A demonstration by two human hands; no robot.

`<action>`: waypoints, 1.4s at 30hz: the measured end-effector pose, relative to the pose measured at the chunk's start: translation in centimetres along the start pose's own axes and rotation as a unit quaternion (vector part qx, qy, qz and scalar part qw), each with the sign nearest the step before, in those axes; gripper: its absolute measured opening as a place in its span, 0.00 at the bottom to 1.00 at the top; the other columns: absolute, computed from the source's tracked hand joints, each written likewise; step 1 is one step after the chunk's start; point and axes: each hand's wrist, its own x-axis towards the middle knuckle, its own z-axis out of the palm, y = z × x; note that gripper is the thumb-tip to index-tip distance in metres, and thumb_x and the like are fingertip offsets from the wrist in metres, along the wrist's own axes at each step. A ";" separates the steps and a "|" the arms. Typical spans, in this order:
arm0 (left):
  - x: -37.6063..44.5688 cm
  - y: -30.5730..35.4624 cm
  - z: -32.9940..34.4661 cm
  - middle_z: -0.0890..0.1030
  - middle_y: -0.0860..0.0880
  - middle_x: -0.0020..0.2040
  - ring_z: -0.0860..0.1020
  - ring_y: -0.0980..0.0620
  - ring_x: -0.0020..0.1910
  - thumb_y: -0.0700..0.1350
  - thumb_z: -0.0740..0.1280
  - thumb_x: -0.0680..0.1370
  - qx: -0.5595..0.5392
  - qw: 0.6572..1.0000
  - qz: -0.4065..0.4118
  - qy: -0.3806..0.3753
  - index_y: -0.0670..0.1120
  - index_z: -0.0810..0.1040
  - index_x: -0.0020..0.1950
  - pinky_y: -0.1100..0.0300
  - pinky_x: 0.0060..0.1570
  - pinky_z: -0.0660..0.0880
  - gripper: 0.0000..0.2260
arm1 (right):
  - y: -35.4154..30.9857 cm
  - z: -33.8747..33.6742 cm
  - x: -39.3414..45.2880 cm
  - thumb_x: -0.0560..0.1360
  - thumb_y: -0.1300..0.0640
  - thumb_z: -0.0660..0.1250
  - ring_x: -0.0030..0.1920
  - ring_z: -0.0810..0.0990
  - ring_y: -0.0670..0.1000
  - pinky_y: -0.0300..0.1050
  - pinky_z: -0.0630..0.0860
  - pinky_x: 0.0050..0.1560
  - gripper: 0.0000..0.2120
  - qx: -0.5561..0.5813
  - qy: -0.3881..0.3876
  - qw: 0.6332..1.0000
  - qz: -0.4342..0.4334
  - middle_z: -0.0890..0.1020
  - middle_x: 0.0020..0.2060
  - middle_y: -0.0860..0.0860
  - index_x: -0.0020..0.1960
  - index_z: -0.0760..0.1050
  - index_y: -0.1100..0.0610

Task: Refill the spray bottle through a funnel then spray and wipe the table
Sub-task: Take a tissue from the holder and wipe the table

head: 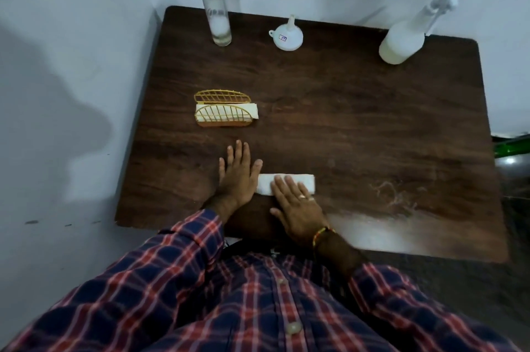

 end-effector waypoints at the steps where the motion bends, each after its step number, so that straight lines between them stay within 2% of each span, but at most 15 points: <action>1: -0.8 -0.1 0.5 0.42 0.48 0.81 0.40 0.48 0.79 0.56 0.47 0.84 0.007 1.000 0.010 0.006 0.47 0.44 0.81 0.46 0.76 0.38 0.28 | 0.5 0.2 0.0 0.79 0.43 0.46 0.75 0.65 0.59 0.62 0.69 0.69 0.32 0.018 0.017 0.999 0.044 0.67 0.74 0.57 0.75 0.64 0.60; 4: -2.5 0.0 2.0 0.42 0.48 0.81 0.40 0.47 0.79 0.57 0.47 0.84 0.032 0.999 0.026 0.011 0.46 0.43 0.81 0.44 0.76 0.38 0.29 | 1.4 -0.7 1.7 0.79 0.40 0.43 0.78 0.58 0.59 0.60 0.57 0.76 0.34 0.053 0.057 0.985 0.152 0.60 0.78 0.57 0.78 0.57 0.59; 6: -2.8 0.1 2.5 0.42 0.47 0.81 0.40 0.47 0.79 0.56 0.46 0.84 0.048 0.998 0.034 0.018 0.45 0.43 0.81 0.44 0.76 0.38 0.29 | 0.4 -0.8 2.6 0.81 0.40 0.45 0.79 0.52 0.59 0.60 0.51 0.77 0.33 0.039 0.052 0.989 0.135 0.54 0.79 0.56 0.80 0.52 0.59; 9: -2.9 -0.6 2.7 0.44 0.47 0.81 0.41 0.47 0.80 0.55 0.47 0.84 0.072 0.995 0.064 0.022 0.45 0.44 0.81 0.44 0.76 0.40 0.28 | -2.1 1.3 0.4 0.80 0.42 0.47 0.77 0.60 0.61 0.63 0.62 0.74 0.32 0.014 0.033 0.998 0.042 0.62 0.77 0.57 0.77 0.60 0.60; 12: -3.1 -1.6 2.6 0.45 0.47 0.81 0.43 0.47 0.80 0.55 0.48 0.84 0.081 0.992 0.090 0.022 0.45 0.45 0.81 0.45 0.77 0.41 0.28 | -2.1 3.4 -3.4 0.79 0.43 0.48 0.74 0.66 0.60 0.62 0.68 0.70 0.31 0.009 0.021 0.998 0.051 0.66 0.75 0.57 0.76 0.64 0.60; 17: -4.5 -1.4 3.3 0.45 0.47 0.81 0.43 0.47 0.80 0.56 0.48 0.84 0.086 0.992 0.087 0.023 0.45 0.45 0.81 0.45 0.76 0.41 0.28 | 0.4 2.0 -2.4 0.81 0.40 0.43 0.80 0.48 0.57 0.58 0.47 0.77 0.34 0.055 0.061 0.979 0.186 0.50 0.80 0.54 0.80 0.49 0.58; 21: -5.1 -0.3 3.0 0.44 0.47 0.81 0.42 0.47 0.80 0.55 0.47 0.84 0.073 0.994 0.073 0.019 0.45 0.44 0.81 0.45 0.76 0.40 0.28 | -1.2 1.3 -0.5 0.77 0.38 0.40 0.79 0.53 0.61 0.62 0.53 0.77 0.38 0.020 0.042 0.996 0.075 0.56 0.79 0.56 0.79 0.54 0.60; 24: -5.2 -0.2 2.2 0.44 0.48 0.81 0.42 0.47 0.80 0.54 0.47 0.85 0.056 0.996 0.069 0.016 0.45 0.44 0.81 0.46 0.76 0.40 0.28 | -1.3 3.1 -3.2 0.78 0.40 0.48 0.75 0.65 0.60 0.63 0.64 0.72 0.33 -0.027 0.020 0.999 -0.011 0.67 0.75 0.56 0.76 0.64 0.60; 27: -4.8 -0.2 1.7 0.45 0.48 0.81 0.42 0.47 0.80 0.54 0.47 0.85 0.035 0.998 0.047 0.001 0.45 0.45 0.81 0.46 0.77 0.41 0.27 | 1.4 2.9 -4.9 0.78 0.40 0.46 0.76 0.63 0.59 0.62 0.66 0.71 0.34 -0.018 0.019 1.000 0.001 0.64 0.76 0.55 0.77 0.62 0.58; 30: -4.6 0.6 1.7 0.45 0.48 0.81 0.42 0.47 0.80 0.55 0.47 0.85 0.028 0.999 0.029 -0.003 0.45 0.46 0.81 0.46 0.77 0.42 0.27 | 3.7 0.9 -2.4 0.76 0.37 0.37 0.79 0.53 0.58 0.59 0.52 0.77 0.38 0.021 0.037 0.994 0.098 0.54 0.79 0.54 0.80 0.53 0.57; 34: -4.3 2.8 1.8 0.44 0.48 0.81 0.42 0.47 0.80 0.54 0.46 0.85 0.028 0.999 0.014 -0.018 0.45 0.45 0.81 0.46 0.77 0.41 0.27 | 3.0 -0.8 1.3 0.79 0.36 0.43 0.80 0.49 0.58 0.59 0.47 0.77 0.37 0.028 0.040 0.995 0.092 0.51 0.80 0.54 0.80 0.50 0.57; 36: -3.8 3.8 1.6 0.44 0.47 0.81 0.41 0.47 0.80 0.54 0.46 0.85 0.030 0.999 0.012 -0.026 0.45 0.45 0.81 0.46 0.77 0.41 0.27 | 2.8 -0.4 0.5 0.78 0.36 0.41 0.80 0.50 0.58 0.59 0.48 0.77 0.38 0.016 0.028 0.999 0.036 0.52 0.80 0.54 0.80 0.51 0.57; 38: -3.0 4.5 1.2 0.44 0.48 0.81 0.42 0.47 0.80 0.51 0.47 0.85 0.031 0.999 0.007 -0.024 0.45 0.45 0.81 0.46 0.77 0.42 0.26 | 3.6 0.4 -1.5 0.77 0.37 0.40 0.78 0.56 0.58 0.61 0.56 0.76 0.38 0.003 0.033 0.999 0.015 0.58 0.78 0.54 0.79 0.56 0.58; 40: -2.2 5.0 0.8 0.44 0.47 0.81 0.42 0.46 0.80 0.48 0.51 0.85 0.039 0.999 -0.001 -0.018 0.45 0.45 0.81 0.46 0.77 0.43 0.26 | 5.4 0.6 -2.0 0.77 0.38 0.43 0.77 0.59 0.59 0.62 0.60 0.74 0.36 0.009 0.051 0.997 0.050 0.61 0.78 0.54 0.78 0.59 0.57; 42: -1.7 5.6 0.5 0.43 0.47 0.81 0.42 0.46 0.80 0.48 0.53 0.84 0.040 0.999 -0.012 -0.010 0.44 0.44 0.81 0.46 0.77 0.43 0.28 | 7.0 -0.4 -0.6 0.80 0.39 0.44 0.79 0.54 0.58 0.60 0.53 0.76 0.34 0.035 0.061 0.991 0.115 0.56 0.79 0.54 0.79 0.54 0.57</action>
